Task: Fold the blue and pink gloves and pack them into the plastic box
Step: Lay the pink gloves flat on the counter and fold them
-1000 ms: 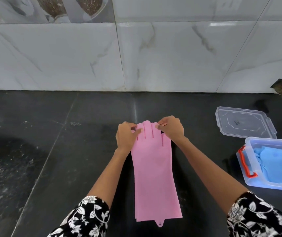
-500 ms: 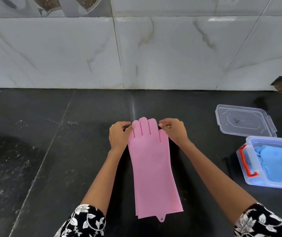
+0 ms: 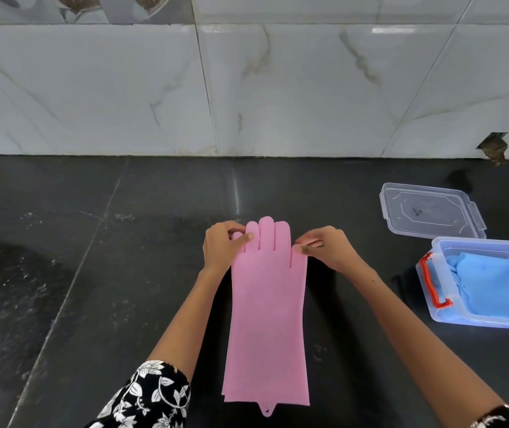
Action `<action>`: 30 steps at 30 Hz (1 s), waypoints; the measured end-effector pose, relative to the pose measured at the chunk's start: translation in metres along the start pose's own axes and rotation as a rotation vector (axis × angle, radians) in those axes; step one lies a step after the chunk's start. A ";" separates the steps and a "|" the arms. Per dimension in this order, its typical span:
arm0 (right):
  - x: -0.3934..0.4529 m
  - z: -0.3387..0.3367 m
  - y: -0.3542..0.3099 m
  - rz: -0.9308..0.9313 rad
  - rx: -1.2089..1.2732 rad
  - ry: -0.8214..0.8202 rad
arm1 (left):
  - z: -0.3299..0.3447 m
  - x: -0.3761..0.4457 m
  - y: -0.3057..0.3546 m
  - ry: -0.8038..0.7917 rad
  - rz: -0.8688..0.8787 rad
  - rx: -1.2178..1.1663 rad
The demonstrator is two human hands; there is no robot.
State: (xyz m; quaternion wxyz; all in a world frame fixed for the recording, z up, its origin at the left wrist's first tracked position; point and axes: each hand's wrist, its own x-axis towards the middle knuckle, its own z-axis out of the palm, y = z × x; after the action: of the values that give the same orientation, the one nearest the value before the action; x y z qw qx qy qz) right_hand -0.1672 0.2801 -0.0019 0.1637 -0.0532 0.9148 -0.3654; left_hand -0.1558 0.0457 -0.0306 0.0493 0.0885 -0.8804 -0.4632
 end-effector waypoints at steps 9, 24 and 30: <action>-0.002 0.009 -0.003 -0.069 -0.035 0.090 | 0.000 -0.011 0.002 0.109 -0.006 -0.019; -0.132 0.056 0.018 -0.376 -0.273 0.299 | -0.026 -0.137 0.000 -0.053 0.317 0.396; -0.184 0.066 0.035 -0.207 -0.160 0.224 | -0.046 -0.208 -0.016 0.051 -0.087 0.103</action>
State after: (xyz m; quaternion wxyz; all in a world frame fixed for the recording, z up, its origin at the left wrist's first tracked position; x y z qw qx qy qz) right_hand 0.0294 0.3027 -0.0227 0.0175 -0.1193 0.9431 -0.3098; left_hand 0.0577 0.0414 -0.0184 0.0469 0.1412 -0.8968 -0.4167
